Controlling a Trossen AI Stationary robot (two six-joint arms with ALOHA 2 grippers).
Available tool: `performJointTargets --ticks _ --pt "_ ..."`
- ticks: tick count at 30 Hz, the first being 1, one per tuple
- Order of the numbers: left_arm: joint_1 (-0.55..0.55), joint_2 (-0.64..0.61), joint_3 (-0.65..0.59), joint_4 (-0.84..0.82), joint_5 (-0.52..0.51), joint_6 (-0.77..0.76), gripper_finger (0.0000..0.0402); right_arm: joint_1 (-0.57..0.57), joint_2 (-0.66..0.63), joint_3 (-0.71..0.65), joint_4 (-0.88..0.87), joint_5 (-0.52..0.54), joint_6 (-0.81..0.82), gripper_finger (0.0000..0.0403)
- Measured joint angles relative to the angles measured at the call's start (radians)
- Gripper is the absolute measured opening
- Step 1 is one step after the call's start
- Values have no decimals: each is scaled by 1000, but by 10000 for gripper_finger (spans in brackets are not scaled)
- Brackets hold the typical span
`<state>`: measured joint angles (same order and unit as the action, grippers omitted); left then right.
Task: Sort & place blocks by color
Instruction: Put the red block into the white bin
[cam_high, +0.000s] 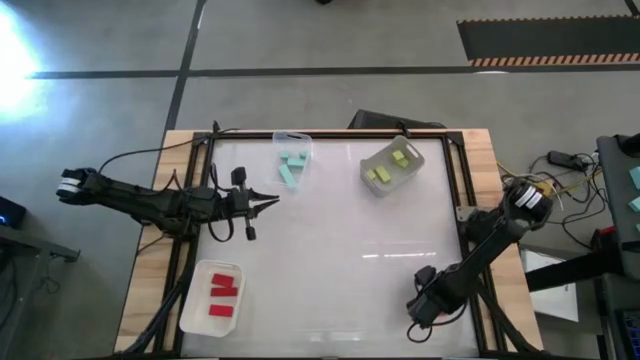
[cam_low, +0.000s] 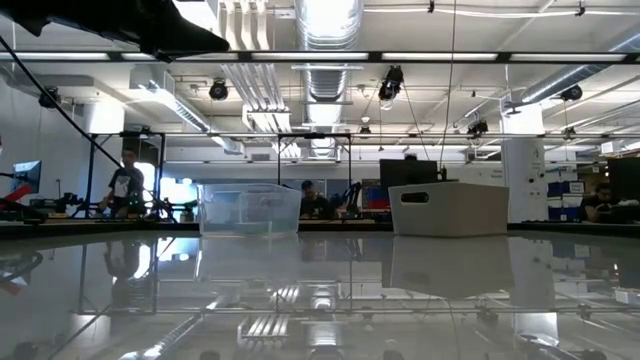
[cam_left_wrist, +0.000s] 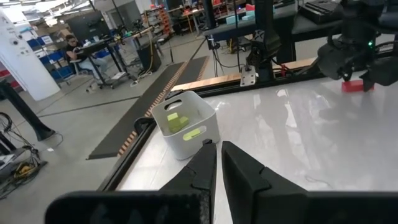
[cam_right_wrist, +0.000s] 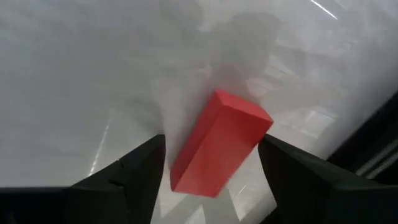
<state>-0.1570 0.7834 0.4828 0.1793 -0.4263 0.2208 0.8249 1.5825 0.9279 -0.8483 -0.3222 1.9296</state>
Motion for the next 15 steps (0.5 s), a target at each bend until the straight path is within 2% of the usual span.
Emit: performJointTargets --ticks 4,10,12,15 --pt "0 0 0 0 0 1 10 -1 38 4 8 7 -28 218" --pt "0 0 0 1 0 -4 10 -7 38 3 24 53 -85 114" --pt "-2 1 0 3 1 -16 10 -14 7 0 20 99 -101 113" --pt "-2 17 0 14 5 -58 10 -44 -61 -4 15 237 -146 113"
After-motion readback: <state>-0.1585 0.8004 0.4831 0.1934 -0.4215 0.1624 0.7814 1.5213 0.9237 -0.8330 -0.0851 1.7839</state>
